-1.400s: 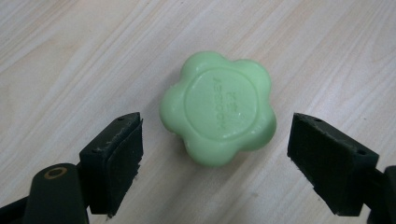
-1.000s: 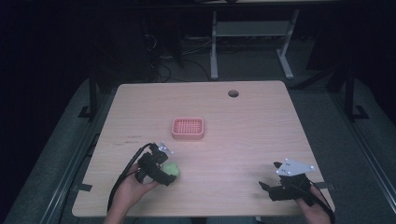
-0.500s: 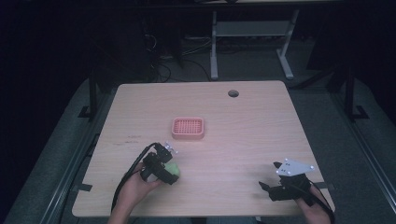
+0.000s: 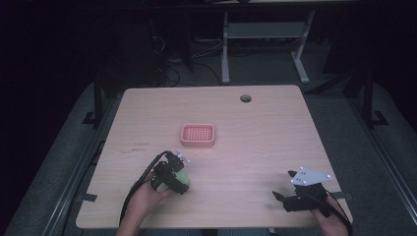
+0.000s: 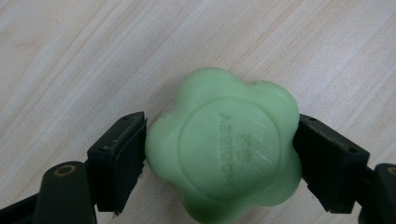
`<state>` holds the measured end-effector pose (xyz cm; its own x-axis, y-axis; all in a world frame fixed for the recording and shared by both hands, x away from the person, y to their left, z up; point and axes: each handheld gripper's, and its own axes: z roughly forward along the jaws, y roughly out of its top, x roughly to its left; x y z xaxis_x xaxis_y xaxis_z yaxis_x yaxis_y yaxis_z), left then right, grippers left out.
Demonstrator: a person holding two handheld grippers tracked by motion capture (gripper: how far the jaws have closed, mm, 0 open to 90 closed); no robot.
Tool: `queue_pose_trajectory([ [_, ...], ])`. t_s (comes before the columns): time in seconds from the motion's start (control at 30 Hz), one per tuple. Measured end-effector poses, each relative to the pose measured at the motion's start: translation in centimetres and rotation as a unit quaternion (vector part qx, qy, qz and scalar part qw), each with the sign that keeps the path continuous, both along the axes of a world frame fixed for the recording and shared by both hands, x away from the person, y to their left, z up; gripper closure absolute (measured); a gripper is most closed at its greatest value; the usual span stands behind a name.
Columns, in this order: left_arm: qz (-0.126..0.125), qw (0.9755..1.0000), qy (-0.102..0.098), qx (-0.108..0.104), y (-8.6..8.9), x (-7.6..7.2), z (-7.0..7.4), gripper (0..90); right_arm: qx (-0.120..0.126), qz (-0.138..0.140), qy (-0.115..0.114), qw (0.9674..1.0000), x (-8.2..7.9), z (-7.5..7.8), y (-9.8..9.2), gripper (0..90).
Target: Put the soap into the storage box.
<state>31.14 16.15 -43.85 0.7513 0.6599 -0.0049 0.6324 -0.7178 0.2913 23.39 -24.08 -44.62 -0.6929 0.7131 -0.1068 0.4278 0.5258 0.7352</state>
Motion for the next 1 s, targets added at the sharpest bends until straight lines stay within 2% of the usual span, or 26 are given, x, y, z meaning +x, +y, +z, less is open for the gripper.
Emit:
queue_pose_trajectory([
  [0.13,0.0,1.0,0.005,0.003,-0.09,-0.01,-0.37,22.7,-0.001,0.0,0.001,1.0,0.0,0.0,0.03,13.8],
  [0.63,-0.003,1.0,-0.003,0.007,-0.22,-0.16,-0.35,25.7,0.0,-0.001,0.0,1.0,-0.02,0.02,-0.01,13.8],
  [0.8,-0.002,1.0,-0.003,0.004,-0.15,-0.14,-0.35,25.9,0.0,-0.001,0.0,1.0,0.0,0.01,-0.01,13.8],
  [1.0,0.004,0.9999,-0.004,-0.016,0.1,-0.3,-0.04,26.1,0.0,-0.002,0.0,1.0,0.01,-0.01,-0.02,13.8],
])
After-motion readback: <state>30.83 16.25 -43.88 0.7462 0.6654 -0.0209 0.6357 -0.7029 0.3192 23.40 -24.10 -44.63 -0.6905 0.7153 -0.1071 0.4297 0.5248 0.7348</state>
